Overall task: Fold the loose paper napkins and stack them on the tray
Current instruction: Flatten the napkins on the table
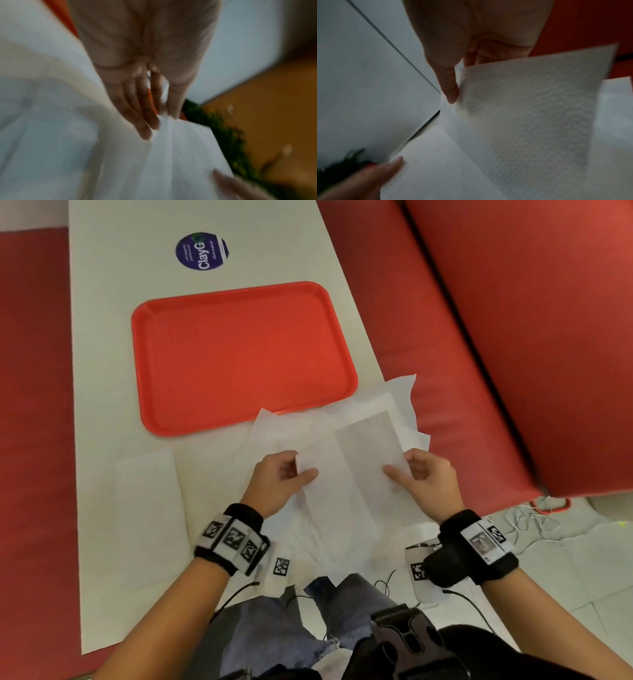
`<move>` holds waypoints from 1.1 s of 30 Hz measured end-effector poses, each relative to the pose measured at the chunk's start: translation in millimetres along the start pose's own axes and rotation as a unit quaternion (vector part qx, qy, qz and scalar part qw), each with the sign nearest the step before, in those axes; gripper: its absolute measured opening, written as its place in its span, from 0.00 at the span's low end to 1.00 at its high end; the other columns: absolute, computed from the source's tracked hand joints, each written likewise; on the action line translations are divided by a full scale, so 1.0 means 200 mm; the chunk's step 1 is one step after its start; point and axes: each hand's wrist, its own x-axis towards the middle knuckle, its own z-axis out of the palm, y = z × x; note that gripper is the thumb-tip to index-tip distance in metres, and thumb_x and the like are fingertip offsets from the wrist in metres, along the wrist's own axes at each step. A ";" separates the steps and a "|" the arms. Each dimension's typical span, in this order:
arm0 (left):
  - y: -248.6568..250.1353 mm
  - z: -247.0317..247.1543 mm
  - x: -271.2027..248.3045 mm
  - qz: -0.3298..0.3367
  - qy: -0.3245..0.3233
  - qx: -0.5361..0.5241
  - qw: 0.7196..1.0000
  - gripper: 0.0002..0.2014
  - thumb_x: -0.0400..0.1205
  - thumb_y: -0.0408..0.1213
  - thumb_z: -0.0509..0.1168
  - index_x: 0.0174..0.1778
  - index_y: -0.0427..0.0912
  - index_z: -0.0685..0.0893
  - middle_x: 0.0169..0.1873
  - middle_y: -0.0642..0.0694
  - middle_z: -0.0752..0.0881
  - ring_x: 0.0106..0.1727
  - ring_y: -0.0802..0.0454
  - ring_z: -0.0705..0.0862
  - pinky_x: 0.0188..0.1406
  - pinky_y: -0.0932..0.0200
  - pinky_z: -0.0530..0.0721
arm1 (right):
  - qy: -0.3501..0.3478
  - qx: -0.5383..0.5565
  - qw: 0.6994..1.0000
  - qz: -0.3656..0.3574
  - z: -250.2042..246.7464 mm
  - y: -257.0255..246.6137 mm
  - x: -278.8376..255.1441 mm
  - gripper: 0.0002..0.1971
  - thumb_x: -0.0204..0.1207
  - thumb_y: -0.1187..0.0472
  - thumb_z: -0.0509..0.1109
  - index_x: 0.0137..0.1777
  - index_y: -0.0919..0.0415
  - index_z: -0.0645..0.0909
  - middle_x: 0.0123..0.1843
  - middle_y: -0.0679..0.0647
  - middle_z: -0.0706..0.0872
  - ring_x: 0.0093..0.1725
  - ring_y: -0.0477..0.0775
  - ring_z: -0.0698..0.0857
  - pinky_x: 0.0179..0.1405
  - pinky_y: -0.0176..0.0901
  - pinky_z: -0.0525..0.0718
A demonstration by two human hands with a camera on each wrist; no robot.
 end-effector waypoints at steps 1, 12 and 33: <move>0.02 -0.04 -0.02 -0.022 -0.015 -0.076 0.997 0.10 0.80 0.37 0.71 0.52 0.34 0.87 0.46 0.43 0.92 0.48 0.48 0.90 0.53 0.55 0.88 | -0.018 0.044 0.999 0.014 0.00 -0.03 -0.01 0.10 0.71 0.57 0.79 0.42 0.63 0.85 0.41 0.53 0.93 0.40 0.57 0.92 0.44 0.56 0.90; -0.05 -0.20 -0.23 -0.030 -0.058 -0.087 0.994 0.12 0.79 0.34 0.72 0.58 0.41 0.86 0.53 0.51 0.91 0.53 0.56 0.90 0.53 0.60 0.86 | -0.030 0.011 0.999 -0.035 0.31 -0.26 -0.04 0.12 0.74 0.53 0.77 0.41 0.62 0.83 0.41 0.52 0.92 0.39 0.59 0.89 0.42 0.55 0.89; -0.34 -0.97 -0.64 0.007 0.092 -0.092 0.992 0.29 0.76 0.19 0.71 0.69 0.50 0.79 0.65 0.53 0.81 0.34 0.51 0.82 0.38 0.58 0.88 | -0.246 0.125 0.960 -0.043 1.24 -0.57 -0.30 0.31 0.72 0.62 0.78 0.71 0.39 0.70 0.51 0.54 0.83 0.32 0.48 0.80 0.32 0.37 0.82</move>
